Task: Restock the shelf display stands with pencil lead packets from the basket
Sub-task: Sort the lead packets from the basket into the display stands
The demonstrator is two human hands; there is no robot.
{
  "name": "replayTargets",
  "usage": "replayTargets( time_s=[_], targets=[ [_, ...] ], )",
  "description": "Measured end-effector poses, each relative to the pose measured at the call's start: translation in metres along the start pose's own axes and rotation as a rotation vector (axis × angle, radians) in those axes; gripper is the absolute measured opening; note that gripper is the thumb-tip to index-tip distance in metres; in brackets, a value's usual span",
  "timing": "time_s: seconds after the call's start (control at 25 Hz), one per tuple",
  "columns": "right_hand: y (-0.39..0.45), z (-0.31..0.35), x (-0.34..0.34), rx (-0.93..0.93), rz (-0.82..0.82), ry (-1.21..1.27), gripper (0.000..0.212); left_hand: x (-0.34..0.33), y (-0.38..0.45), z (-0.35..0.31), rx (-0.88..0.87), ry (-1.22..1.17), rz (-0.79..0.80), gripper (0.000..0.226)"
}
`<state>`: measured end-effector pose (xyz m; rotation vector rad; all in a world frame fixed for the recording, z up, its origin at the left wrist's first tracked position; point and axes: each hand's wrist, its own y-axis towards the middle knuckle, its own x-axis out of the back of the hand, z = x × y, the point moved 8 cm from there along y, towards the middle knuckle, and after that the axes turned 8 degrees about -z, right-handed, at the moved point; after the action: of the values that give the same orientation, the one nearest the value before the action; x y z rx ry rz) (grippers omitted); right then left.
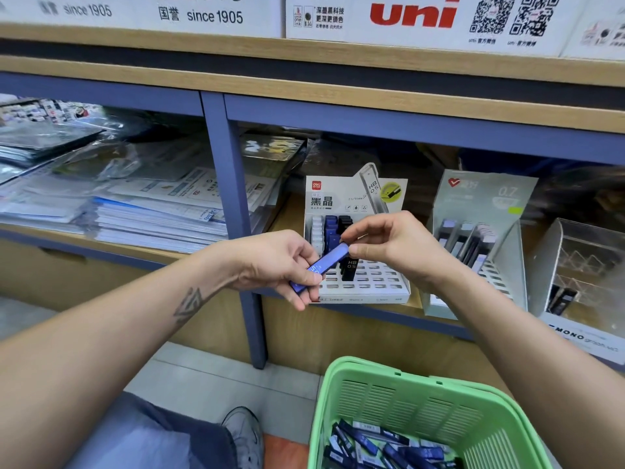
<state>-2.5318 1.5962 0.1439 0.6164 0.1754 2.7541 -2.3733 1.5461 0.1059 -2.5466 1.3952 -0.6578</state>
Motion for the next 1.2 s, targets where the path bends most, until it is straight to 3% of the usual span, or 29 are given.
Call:
replayTargets(
  time_s=[0.32,0.48,0.6,0.72,0.8,0.84,0.92,1.0,1.08,1.2],
  targets=[
    [0.005,-0.002,0.003,0.009,-0.084,-0.113,0.019,0.009,0.003,0.011,0.019,0.061,-0.050,0.021],
    [0.000,0.006,-0.015,0.107,0.150,-0.442,0.008,0.023,0.001,-0.007,-0.080,0.196,-0.184,0.010],
    [-0.006,0.012,-0.043,0.156,0.261,-0.454,0.026,0.027,0.000,-0.026,-0.163,0.224,-0.277,0.012],
    [-0.007,0.013,-0.052,0.148,0.205,-0.348,0.042,0.022,0.004,-0.027,-0.178,0.166,-0.315,0.015],
    [-0.003,0.013,-0.042,0.177,0.120,-0.395,0.040,0.021,0.009,-0.021,-0.149,0.137,-0.312,0.020],
    [0.000,0.016,-0.031,0.191,0.035,-0.431,0.034,0.021,0.011,-0.018,-0.155,0.242,-0.292,0.024],
    [0.007,0.023,-0.008,0.209,-0.139,-0.422,0.021,0.016,0.017,-0.010,-0.239,0.740,-0.247,0.036],
    [0.011,0.029,0.000,0.228,-0.210,-0.394,0.014,0.007,0.024,0.007,-0.239,1.070,-0.138,0.052],
    [0.015,0.030,-0.005,0.263,-0.212,-0.459,0.012,0.001,0.030,0.026,-0.172,1.189,-0.010,0.059],
    [0.017,0.023,-0.018,0.300,-0.200,-0.601,0.015,-0.007,0.035,0.033,-0.184,1.285,0.060,0.048]
  ],
)
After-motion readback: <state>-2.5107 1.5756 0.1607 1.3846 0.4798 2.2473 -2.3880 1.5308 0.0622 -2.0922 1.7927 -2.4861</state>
